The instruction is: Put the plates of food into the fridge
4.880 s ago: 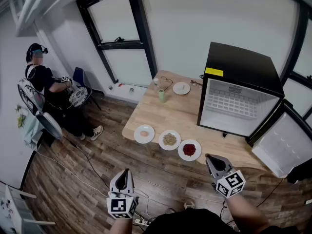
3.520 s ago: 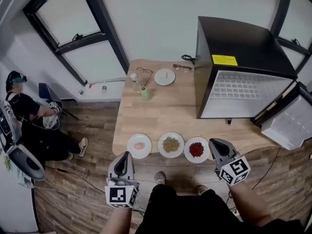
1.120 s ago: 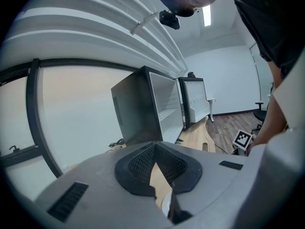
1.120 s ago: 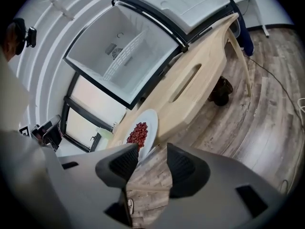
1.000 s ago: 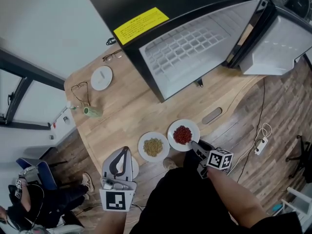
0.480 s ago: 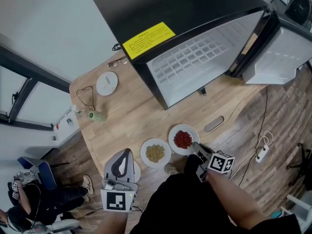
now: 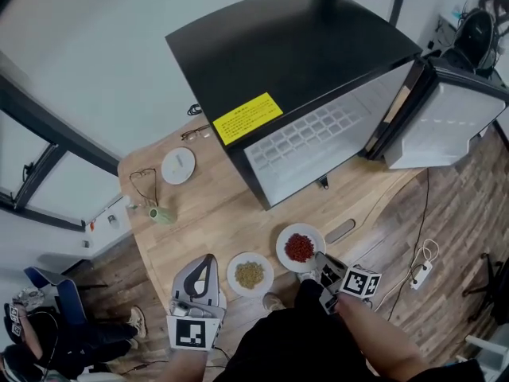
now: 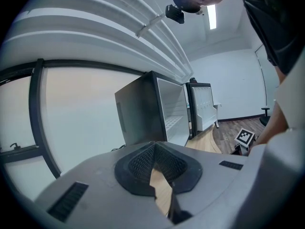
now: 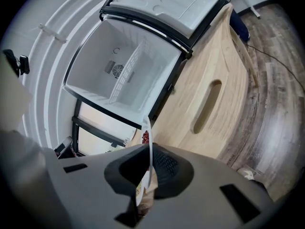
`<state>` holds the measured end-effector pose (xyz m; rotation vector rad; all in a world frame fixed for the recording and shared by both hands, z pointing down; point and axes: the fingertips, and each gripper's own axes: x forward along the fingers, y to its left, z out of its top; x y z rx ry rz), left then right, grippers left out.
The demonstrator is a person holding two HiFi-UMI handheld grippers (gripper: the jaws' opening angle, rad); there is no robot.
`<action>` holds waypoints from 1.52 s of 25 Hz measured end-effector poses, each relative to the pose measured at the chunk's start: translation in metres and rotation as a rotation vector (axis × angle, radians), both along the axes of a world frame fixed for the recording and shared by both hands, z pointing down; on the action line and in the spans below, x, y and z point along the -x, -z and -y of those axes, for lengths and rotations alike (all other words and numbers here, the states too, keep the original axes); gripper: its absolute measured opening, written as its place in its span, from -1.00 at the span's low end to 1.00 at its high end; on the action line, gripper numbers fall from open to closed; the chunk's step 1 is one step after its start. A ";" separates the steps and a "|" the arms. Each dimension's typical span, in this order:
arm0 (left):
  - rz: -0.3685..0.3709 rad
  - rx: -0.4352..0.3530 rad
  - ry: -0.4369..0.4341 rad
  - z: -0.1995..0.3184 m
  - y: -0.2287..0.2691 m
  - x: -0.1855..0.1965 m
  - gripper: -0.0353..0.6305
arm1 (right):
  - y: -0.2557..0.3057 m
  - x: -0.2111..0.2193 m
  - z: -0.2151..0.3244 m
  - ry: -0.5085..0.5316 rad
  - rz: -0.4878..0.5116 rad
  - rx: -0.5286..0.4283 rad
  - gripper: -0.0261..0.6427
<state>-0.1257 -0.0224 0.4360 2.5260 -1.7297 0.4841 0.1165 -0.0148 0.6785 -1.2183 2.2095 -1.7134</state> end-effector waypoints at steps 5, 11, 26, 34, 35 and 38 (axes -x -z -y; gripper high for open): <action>-0.014 -0.026 -0.012 0.010 0.011 -0.010 -0.88 | 0.020 -0.004 0.011 0.025 0.017 -0.027 -0.83; -0.038 -0.047 0.002 0.016 0.016 -0.012 -0.88 | 0.041 -0.007 0.024 0.026 0.042 -0.049 -0.83; -0.022 -0.130 0.032 0.033 0.040 0.001 -0.88 | 0.093 -0.023 0.062 0.000 0.041 -0.139 -0.83; -0.033 -0.166 0.023 0.052 0.053 -0.007 -0.88 | 0.127 -0.028 0.086 -0.014 0.065 -0.201 -0.83; -0.034 -0.169 0.024 0.054 0.054 -0.008 -0.88 | 0.132 -0.028 0.088 -0.017 0.074 -0.209 -0.83; -0.038 -0.180 0.023 0.057 0.058 -0.010 -0.88 | 0.149 -0.030 0.099 -0.031 0.116 -0.239 -0.83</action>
